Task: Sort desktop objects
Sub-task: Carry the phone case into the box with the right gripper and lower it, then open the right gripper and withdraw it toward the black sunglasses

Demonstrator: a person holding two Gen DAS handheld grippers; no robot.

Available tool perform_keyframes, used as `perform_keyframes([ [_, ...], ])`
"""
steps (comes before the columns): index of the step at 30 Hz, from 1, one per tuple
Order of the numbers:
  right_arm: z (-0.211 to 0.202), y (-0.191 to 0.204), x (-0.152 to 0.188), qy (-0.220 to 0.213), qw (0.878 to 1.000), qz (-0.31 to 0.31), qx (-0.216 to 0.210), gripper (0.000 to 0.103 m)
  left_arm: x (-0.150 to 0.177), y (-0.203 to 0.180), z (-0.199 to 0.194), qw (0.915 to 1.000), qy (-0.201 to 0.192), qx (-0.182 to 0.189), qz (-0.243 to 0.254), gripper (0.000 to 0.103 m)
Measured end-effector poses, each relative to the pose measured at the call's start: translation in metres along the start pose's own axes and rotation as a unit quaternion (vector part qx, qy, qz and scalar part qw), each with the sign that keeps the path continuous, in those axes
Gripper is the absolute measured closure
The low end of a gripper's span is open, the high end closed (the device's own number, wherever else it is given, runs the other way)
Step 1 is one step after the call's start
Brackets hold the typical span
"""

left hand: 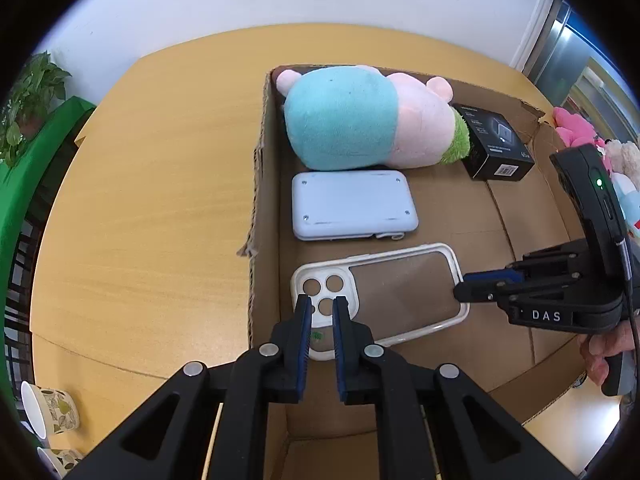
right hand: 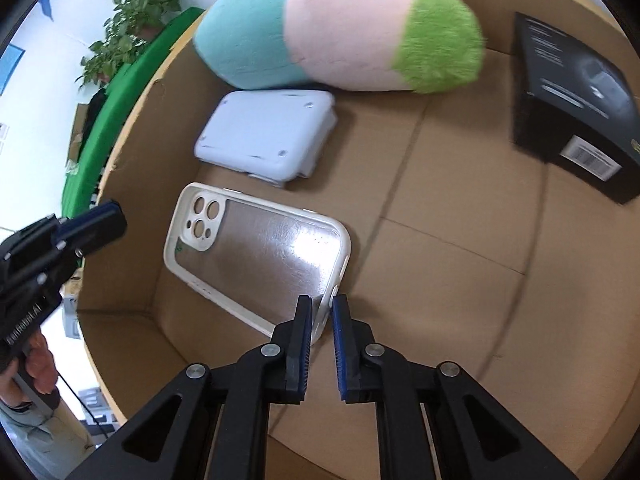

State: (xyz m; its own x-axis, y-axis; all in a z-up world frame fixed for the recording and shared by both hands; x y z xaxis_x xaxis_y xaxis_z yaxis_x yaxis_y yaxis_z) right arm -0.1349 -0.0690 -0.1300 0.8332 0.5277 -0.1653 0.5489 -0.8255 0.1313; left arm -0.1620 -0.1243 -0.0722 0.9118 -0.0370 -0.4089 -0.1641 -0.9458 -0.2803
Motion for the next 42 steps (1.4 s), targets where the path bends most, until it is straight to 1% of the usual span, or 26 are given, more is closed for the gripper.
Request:
perform_keyframes([
  [2, -0.001, 0.005, -0.002, -0.002, 1.0, -0.003, 0.0, 0.091, 0.004, 0.003, -0.002, 1.0, -0.002, 0.002, -0.004, 0.093],
  [4, 0.0, 0.012, 0.0, 0.002, 1.0, -0.006, -0.013, 0.091, -0.015, 0.006, 0.009, 1.0, -0.006, 0.003, -0.007, 0.093],
  [6, -0.002, 0.018, 0.003, -0.005, 1.0, -0.015, -0.006, 0.089, -0.017, 0.008, 0.002, 0.9997, -0.02, 0.009, -0.011, 0.093],
  [8, -0.014, 0.019, 0.005, -0.026, 0.999, -0.02, 0.004, 0.086, -0.023, -0.001, -0.003, 0.9988, -0.047, 0.015, -0.006, 0.093],
  [9, -0.022, 0.016, 0.007, -0.039, 0.999, -0.021, 0.014, 0.076, -0.025, -0.003, -0.007, 0.9981, -0.06, 0.015, -0.001, 0.093],
  [10, -0.033, 0.015, 0.009, -0.057, 0.998, -0.022, 0.028, 0.062, -0.026, -0.009, -0.015, 0.9968, -0.078, 0.015, 0.006, 0.092],
  [11, -0.047, 0.011, 0.011, -0.082, 0.995, -0.022, 0.046, 0.054, -0.028, -0.016, -0.022, 0.9951, -0.097, 0.016, 0.015, 0.09],
  [12, -0.063, 0.008, 0.015, -0.11, 0.991, -0.022, 0.067, 0.04, -0.03, -0.024, -0.032, 0.9925, -0.118, 0.016, 0.026, 0.079],
  [13, -0.082, 0.004, 0.019, -0.141, 0.986, -0.024, 0.086, 0.03, -0.032, -0.031, -0.038, 0.9901, -0.135, 0.014, 0.034, 0.059],
  [14, -0.105, 0.001, 0.026, -0.18, 0.978, -0.028, 0.105, 0.026, -0.033, -0.041, -0.05, 0.9858, -0.161, 0.008, 0.047, 0.048],
  [15, -0.124, -0.003, 0.033, -0.21, 0.971, -0.031, 0.114, 0.017, -0.034, -0.048, -0.058, 0.9822, -0.18, 0.001, 0.054, 0.032],
  [16, -0.141, -0.005, 0.035, -0.237, 0.963, -0.034, 0.122, 0.009, -0.035, -0.057, -0.065, 0.977, -0.203, -0.007, 0.064, 0.027],
  [18, -0.178, -0.012, 0.049, -0.294, 0.945, -0.037, 0.137, 0.001, -0.034, -0.075, -0.081, 0.9671, -0.24, -0.012, 0.084, 0.025],
  [21, -0.215, -0.02, 0.075, -0.345, 0.925, -0.047, 0.152, 0.001, -0.027, -0.096, -0.088, 0.9628, -0.254, 0.01, 0.092, 0.025],
  [23, -0.224, -0.038, 0.099, -0.354, 0.919, -0.056, 0.163, 0.001, -0.018, -0.106, -0.085, 0.9627, -0.251, 0.03, 0.096, 0.025],
  [24, -0.225, -0.048, 0.109, -0.353, 0.919, -0.061, 0.164, 0.001, -0.013, -0.112, -0.082, 0.963, -0.248, 0.037, 0.098, 0.025],
  [26, -0.213, -0.061, 0.134, -0.336, 0.925, -0.074, 0.163, 0.001, 0.001, -0.122, -0.071, 0.9652, -0.236, 0.043, 0.104, 0.025],
  [28, -0.192, -0.078, 0.165, -0.301, 0.937, -0.088, 0.154, 0.001, 0.014, -0.131, -0.058, 0.9677, -0.222, 0.047, 0.11, 0.025],
  [30, -0.159, -0.092, 0.192, -0.251, 0.953, -0.099, 0.14, 0.001, 0.029, -0.138, -0.042, 0.9712, -0.203, 0.056, 0.111, 0.025],
  [32, -0.128, -0.107, 0.211, -0.214, 0.961, -0.102, 0.145, 0.001, 0.043, -0.144, -0.026, 0.9749, -0.184, 0.071, 0.104, 0.025],
  [35, -0.096, -0.128, 0.222, -0.187, 0.969, -0.086, 0.14, 0.009, 0.061, -0.152, -0.008, 0.9789, -0.158, 0.089, 0.094, 0.025],
  [38, -0.083, -0.139, 0.219, -0.185, 0.976, -0.051, 0.104, 0.019, 0.075, -0.155, 0.003, 0.981, -0.142, 0.105, 0.082, 0.025],
  [39, -0.083, -0.141, 0.218, -0.186, 0.976, -0.046, 0.099, 0.025, 0.079, -0.156, 0.004, 0.9808, -0.139, 0.112, 0.079, 0.025],
  [40, -0.08, -0.14, 0.217, -0.183, 0.977, -0.045, 0.098, 0.033, 0.081, -0.157, 0.005, 0.9806, -0.137, 0.117, 0.076, 0.025],
  [41, -0.077, -0.137, 0.218, -0.178, 0.978, -0.047, 0.096, 0.039, 0.084, -0.157, 0.007, 0.9805, -0.135, 0.122, 0.074, 0.025],
  [42, -0.073, -0.134, 0.219, -0.169, 0.98, -0.049, 0.094, 0.05, 0.087, -0.157, 0.008, 0.9806, -0.132, 0.126, 0.072, 0.025],
])
Point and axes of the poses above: each gripper's, at about its wrist camera, not at the fingertips, and z roughly the way its jaws point, y to its left, x to its underside, the point moved 7 cm from there along z, roughly the way its jaws point, and after that the axes turned 15 degrees about x, right-handed, at the moved point
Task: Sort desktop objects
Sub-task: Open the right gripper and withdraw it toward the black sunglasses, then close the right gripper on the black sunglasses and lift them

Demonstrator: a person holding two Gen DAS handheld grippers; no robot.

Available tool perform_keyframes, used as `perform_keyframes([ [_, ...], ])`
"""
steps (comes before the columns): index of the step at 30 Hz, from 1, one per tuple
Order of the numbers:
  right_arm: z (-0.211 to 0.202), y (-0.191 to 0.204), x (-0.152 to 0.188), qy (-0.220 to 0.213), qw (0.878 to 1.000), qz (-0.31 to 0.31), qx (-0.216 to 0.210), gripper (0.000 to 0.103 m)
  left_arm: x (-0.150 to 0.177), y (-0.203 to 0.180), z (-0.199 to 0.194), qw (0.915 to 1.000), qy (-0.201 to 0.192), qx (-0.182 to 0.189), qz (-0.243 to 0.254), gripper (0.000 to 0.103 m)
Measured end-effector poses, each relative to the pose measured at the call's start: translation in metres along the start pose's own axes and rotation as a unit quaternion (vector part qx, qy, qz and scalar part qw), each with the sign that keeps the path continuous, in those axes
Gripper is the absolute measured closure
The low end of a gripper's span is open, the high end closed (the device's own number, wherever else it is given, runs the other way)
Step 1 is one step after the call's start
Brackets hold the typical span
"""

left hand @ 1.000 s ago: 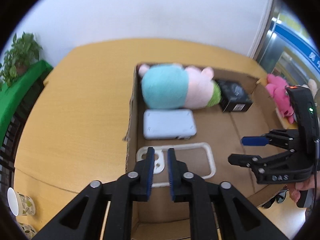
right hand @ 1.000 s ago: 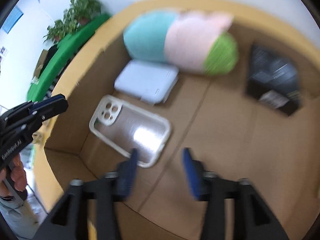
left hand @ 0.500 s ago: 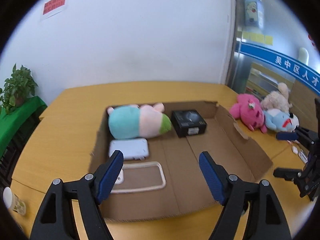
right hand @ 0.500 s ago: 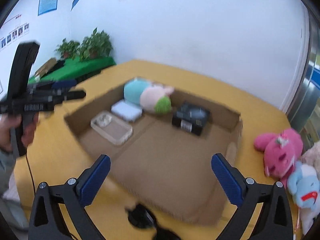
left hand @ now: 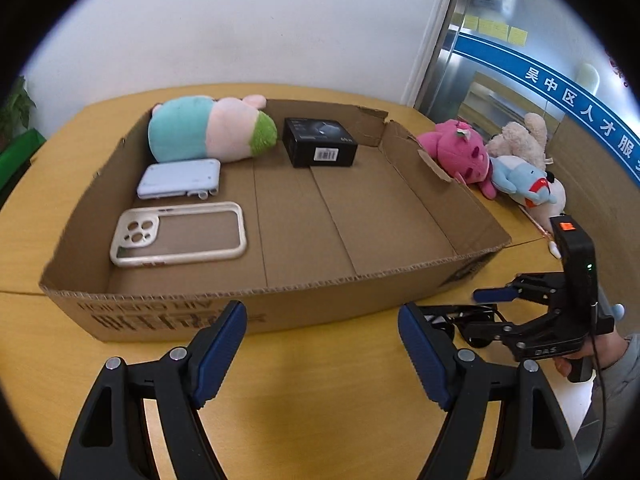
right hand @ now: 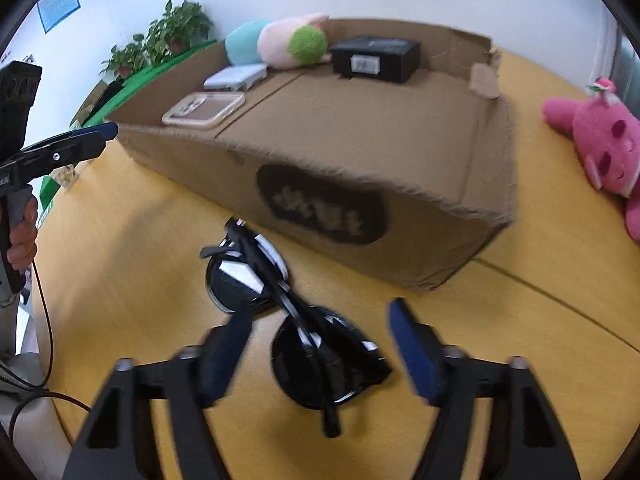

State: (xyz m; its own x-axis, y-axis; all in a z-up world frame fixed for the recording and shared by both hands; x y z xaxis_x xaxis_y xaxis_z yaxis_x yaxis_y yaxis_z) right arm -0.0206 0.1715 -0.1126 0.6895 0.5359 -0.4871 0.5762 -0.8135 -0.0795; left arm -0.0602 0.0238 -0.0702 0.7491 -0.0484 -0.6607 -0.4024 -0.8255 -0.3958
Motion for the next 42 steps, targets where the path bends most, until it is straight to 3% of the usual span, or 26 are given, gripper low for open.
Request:
perform_keyframes([
  [2, 0.002, 0.008, 0.006, 0.017, 1.0, 0.007, 0.005, 0.06, 0.005, 0.0, 0.001, 0.9999, 0.004, 0.007, -0.008, 0.025],
  [9, -0.011, 0.05, 0.025, 0.02, 0.998, 0.056, -0.015, 0.06, 0.015, -0.014, 0.017, 0.9954, 0.025, 0.084, -0.039, 0.025],
  [13, -0.023, 0.06, 0.027, 0.02, 0.993, 0.109, -0.041, 0.059, 0.024, -0.029, 0.037, 0.9822, 0.057, 0.164, -0.072, 0.028],
  [17, -0.038, 0.062, 0.026, 0.006, 0.99, 0.128, -0.051, 0.059, 0.034, -0.051, 0.057, 0.9674, 0.085, 0.226, -0.075, 0.037],
  [19, -0.036, 0.058, 0.03, 0.012, 0.989, 0.138, -0.046, 0.059, 0.039, -0.059, 0.067, 0.961, 0.099, 0.245, -0.082, 0.049],
  [23, -0.025, 0.059, 0.041, 0.031, 0.985, 0.156, -0.066, 0.069, 0.046, -0.073, 0.086, 0.949, 0.123, 0.276, -0.089, 0.058],
  [26, -0.027, 0.064, 0.041, 0.023, 0.984, 0.159, -0.072, 0.08, 0.05, -0.073, 0.098, 0.9461, 0.136, 0.276, -0.1, 0.068],
  [28, -0.027, 0.066, 0.041, 0.022, 0.984, 0.163, -0.075, 0.085, 0.054, -0.07, 0.104, 0.9443, 0.146, 0.273, -0.112, 0.087],
  [30, -0.026, 0.071, 0.042, 0.021, 0.985, 0.157, -0.072, 0.087, 0.056, -0.068, 0.103, 0.9421, 0.146, 0.277, -0.119, 0.088],
  [35, -0.03, 0.077, 0.042, 0.01, 0.984, 0.162, -0.073, 0.089, 0.054, -0.067, 0.093, 0.9481, 0.136, 0.267, -0.106, 0.089],
  [42, -0.061, 0.087, 0.027, -0.032, 0.985, 0.15, -0.075, 0.09, 0.032, -0.078, 0.057, 0.9619, 0.099, 0.244, -0.073, 0.089],
])
Point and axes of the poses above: each gripper's, at about its wrist camera, not at the fingertips, and z roughly the way its jaws point, y to its left, x to its underside, the point moved 7 cm from there along z, roughly the way its jaws point, and after that the axes turned 15 degrees about x, right-handed, at the moved point
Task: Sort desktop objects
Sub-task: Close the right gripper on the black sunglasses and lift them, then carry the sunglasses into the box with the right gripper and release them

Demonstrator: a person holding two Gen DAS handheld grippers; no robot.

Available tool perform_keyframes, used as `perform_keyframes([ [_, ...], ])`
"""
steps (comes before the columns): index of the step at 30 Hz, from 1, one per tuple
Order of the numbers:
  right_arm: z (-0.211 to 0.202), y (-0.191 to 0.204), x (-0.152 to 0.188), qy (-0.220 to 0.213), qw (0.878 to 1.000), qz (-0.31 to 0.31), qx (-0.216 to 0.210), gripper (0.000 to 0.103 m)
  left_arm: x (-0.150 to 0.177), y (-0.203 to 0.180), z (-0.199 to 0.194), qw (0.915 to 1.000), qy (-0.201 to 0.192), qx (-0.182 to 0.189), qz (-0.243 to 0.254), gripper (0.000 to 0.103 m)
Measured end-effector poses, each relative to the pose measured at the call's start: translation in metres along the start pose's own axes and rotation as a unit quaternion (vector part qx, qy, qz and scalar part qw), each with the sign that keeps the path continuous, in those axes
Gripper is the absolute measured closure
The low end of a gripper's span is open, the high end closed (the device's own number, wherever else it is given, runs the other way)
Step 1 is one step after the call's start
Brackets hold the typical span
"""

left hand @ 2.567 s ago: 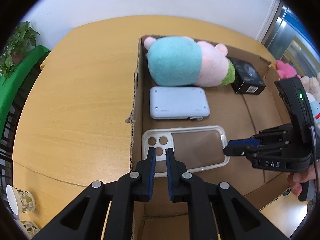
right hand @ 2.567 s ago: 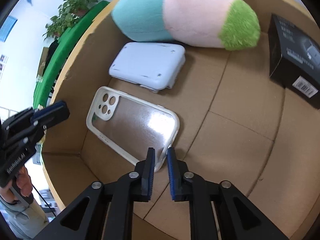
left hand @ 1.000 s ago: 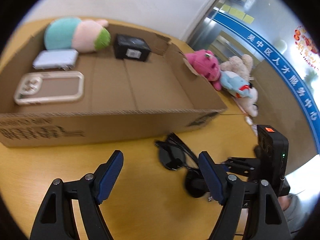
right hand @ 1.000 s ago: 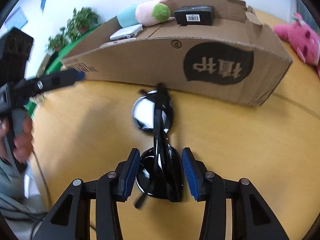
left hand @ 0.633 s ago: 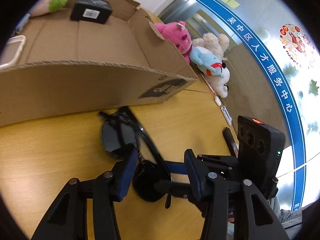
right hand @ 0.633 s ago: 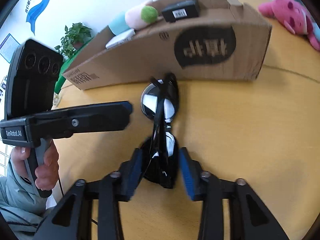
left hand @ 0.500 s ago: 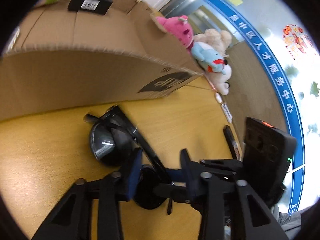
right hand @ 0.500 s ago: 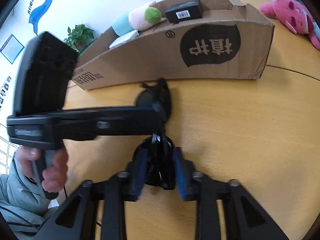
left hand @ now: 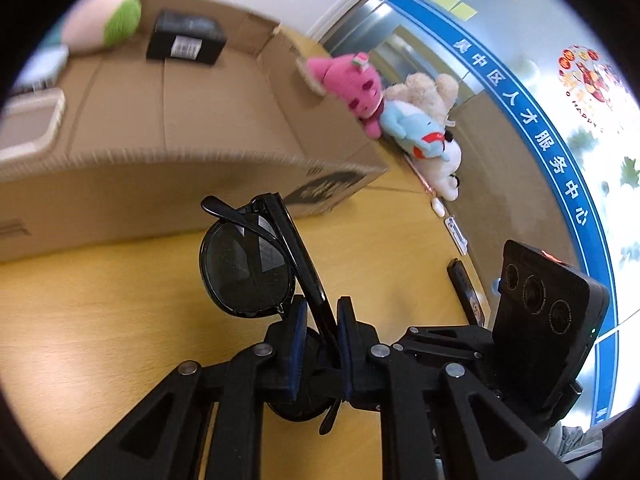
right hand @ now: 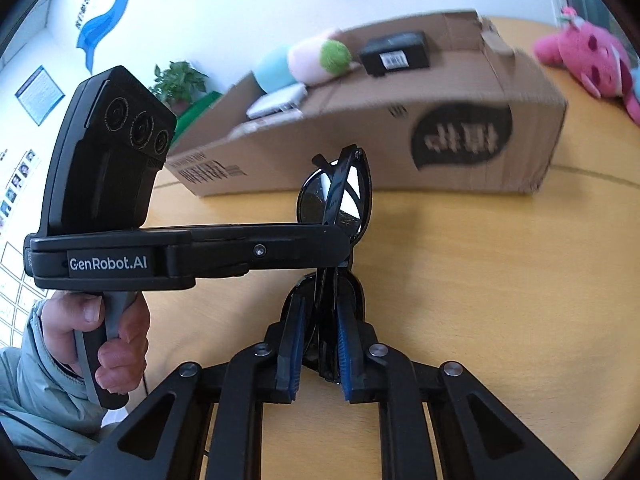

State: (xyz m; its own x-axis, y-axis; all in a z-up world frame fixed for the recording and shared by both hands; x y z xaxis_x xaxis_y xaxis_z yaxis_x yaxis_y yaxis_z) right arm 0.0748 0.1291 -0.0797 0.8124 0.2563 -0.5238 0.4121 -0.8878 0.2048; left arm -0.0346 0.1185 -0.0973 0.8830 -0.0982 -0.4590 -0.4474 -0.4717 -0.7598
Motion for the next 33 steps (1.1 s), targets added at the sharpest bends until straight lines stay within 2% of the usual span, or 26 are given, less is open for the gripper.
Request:
perform_keyframes([
  [6, -0.036, 0.012, -0.03, -0.054, 0.998, -0.015, -0.007, 0.09, -0.036, -0.04, -0.034, 0.9973, -0.027, -0.015, 0.067, 0.093],
  [11, -0.052, 0.039, -0.087, -0.108, 0.993, -0.048, -0.011, 0.094, -0.082, -0.049, -0.062, 0.9934, -0.043, -0.028, 0.102, 0.096],
  [16, -0.052, 0.052, -0.139, -0.13, 0.989, -0.063, -0.018, 0.094, -0.127, -0.045, -0.085, 0.9906, -0.054, -0.041, 0.119, 0.096],
  [23, -0.026, 0.058, -0.193, -0.112, 0.991, -0.067, -0.036, 0.094, -0.167, -0.018, -0.099, 0.9913, -0.065, -0.053, 0.101, 0.096],
  [33, 0.052, 0.061, -0.251, -0.02, 0.995, -0.076, -0.069, 0.094, -0.211, 0.059, -0.103, 0.9958, -0.06, -0.066, 0.02, 0.096],
])
Point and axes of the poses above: each gripper's, at about its wrist camera, not at the fingertips, and z roughly the way its jaws point, y to its left, x to its underside, the point moved 7 cm from there along z, roughly the way its jaws point, and after that the axes turned 15 degrees about x, right-handed, at the moved point
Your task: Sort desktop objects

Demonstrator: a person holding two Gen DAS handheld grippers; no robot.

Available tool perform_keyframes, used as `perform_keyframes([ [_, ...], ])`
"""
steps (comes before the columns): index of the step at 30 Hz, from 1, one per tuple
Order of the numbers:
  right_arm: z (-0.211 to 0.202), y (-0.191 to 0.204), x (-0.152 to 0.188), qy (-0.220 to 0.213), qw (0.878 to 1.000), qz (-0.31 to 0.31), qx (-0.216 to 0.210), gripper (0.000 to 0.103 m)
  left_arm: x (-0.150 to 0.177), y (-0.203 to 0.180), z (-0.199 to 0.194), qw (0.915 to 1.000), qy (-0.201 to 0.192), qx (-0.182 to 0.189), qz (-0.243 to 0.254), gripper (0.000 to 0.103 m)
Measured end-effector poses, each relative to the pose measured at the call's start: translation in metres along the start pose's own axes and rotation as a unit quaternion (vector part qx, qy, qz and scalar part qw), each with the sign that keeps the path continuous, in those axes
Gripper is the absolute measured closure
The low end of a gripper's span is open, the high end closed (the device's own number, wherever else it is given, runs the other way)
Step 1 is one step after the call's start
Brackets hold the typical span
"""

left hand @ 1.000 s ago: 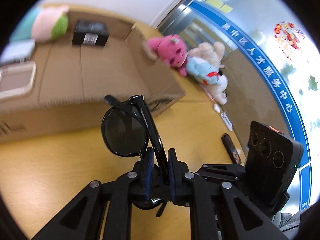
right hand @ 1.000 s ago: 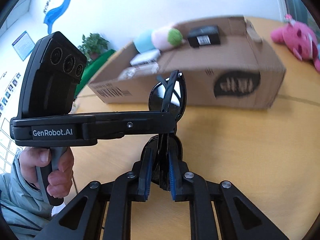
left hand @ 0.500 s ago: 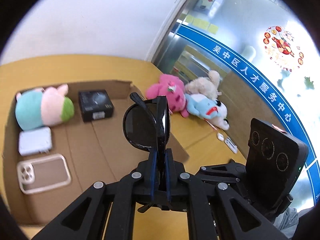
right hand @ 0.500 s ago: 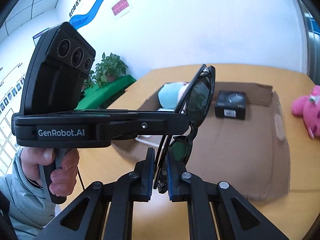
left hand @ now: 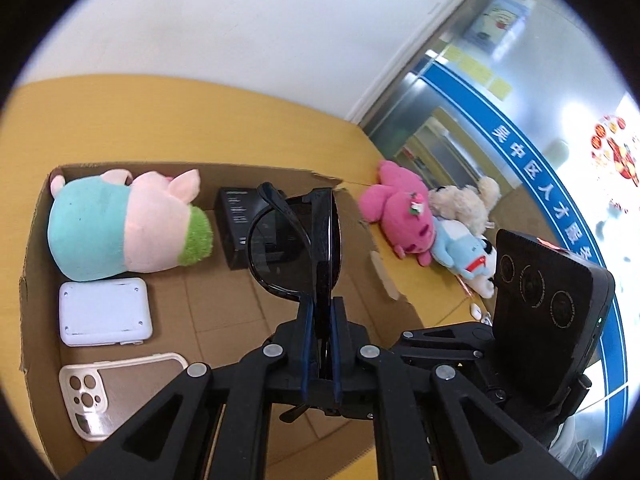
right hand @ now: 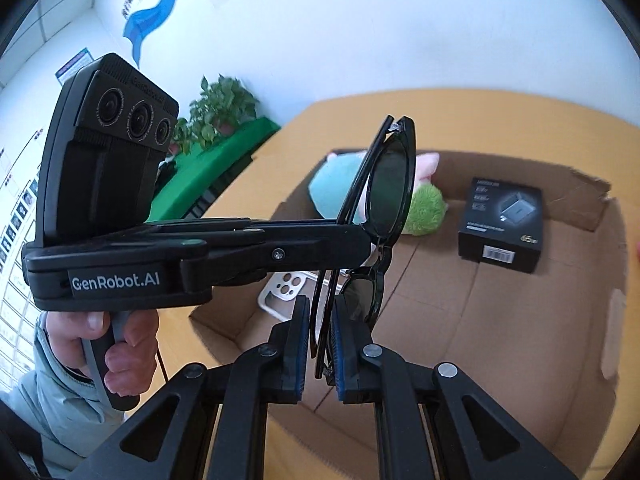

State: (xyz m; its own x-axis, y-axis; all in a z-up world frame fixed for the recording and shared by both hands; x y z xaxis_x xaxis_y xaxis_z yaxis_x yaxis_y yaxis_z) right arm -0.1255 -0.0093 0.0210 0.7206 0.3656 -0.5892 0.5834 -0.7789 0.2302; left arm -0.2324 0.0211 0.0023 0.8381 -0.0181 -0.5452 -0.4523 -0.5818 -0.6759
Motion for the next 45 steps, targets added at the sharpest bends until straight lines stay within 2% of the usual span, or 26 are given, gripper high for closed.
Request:
perform_keyframes([
  [4, 0.043, -0.015, -0.007, 0.043, 0.999, 0.015, -0.01, 0.094, -0.007, 0.044, 0.02, 0.9984, 0.017, -0.005, -0.053, 0.096],
  [9, 0.104, -0.041, 0.0, 0.11, 0.992, 0.057, -0.036, 0.094, 0.005, 0.094, 0.051, 0.9917, 0.046, -0.012, -0.119, 0.096],
  [13, 0.142, -0.06, 0.017, 0.164, 0.981, 0.092, -0.042, 0.094, 0.016, 0.103, 0.071, 0.9894, 0.072, -0.016, -0.125, 0.095],
  [16, 0.147, -0.067, 0.02, 0.177, 0.977, 0.107, -0.048, 0.093, 0.017, 0.102, 0.076, 0.9879, 0.078, -0.016, -0.133, 0.095],
  [20, 0.15, -0.071, 0.025, 0.188, 0.975, 0.11, -0.047, 0.088, 0.021, 0.099, 0.079, 0.9874, 0.087, -0.033, -0.128, 0.094],
  [23, 0.14, -0.066, 0.028, 0.187, 0.974, 0.116, -0.049, 0.081, 0.02, 0.098, 0.076, 0.9872, 0.086, -0.041, -0.128, 0.093],
  [24, 0.135, -0.064, 0.028, 0.185, 0.975, 0.113, -0.045, 0.075, 0.021, 0.097, 0.075, 0.9872, 0.087, -0.046, -0.125, 0.093],
  [28, 0.098, -0.052, 0.03, 0.15, 0.984, 0.091, -0.023, 0.05, 0.023, 0.084, 0.061, 0.99, 0.074, -0.047, -0.11, 0.091],
  [31, 0.067, -0.04, 0.036, 0.116, 0.991, 0.058, 0.026, 0.032, 0.026, 0.069, 0.047, 0.9928, 0.055, -0.056, -0.091, 0.083],
  [32, 0.056, -0.035, 0.039, 0.103, 0.993, 0.044, 0.044, 0.03, 0.027, 0.061, 0.041, 0.9938, 0.045, -0.063, -0.08, 0.082],
  [36, 0.007, -0.021, 0.057, 0.03, 0.992, -0.008, 0.12, 0.017, 0.034, 0.027, 0.005, 0.9934, -0.011, -0.114, -0.001, 0.06],
  [38, -0.011, -0.017, 0.065, -0.02, 0.986, -0.02, 0.165, 0.009, 0.044, 0.005, -0.018, 0.9853, -0.052, -0.152, 0.057, 0.049],
  [40, -0.028, -0.018, 0.078, -0.077, 0.974, -0.025, 0.212, 0.003, 0.053, -0.011, -0.035, 0.9747, -0.084, -0.182, 0.099, 0.028],
  [42, -0.04, -0.02, 0.093, -0.123, 0.962, -0.02, 0.245, 0.001, 0.071, -0.023, -0.052, 0.9566, -0.123, -0.226, 0.138, 0.022],
  [45, -0.047, -0.034, 0.113, -0.15, 0.95, 0.011, 0.272, 0.001, 0.097, -0.028, -0.059, 0.9409, -0.15, -0.257, 0.162, 0.022],
])
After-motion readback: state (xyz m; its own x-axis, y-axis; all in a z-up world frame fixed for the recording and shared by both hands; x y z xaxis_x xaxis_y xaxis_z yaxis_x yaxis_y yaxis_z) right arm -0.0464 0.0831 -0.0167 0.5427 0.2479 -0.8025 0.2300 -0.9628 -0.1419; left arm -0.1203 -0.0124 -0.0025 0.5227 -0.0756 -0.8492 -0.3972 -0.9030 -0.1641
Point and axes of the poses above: each gripper's, at about its wrist camera, not at the fingertips, and z roughly the way its jaws point, y to its left, x to its underside, the point moved 7 cm from there along z, roughly the way its jaws point, and after that the axes turned 15 degrees about x, right-handed, at the moved point
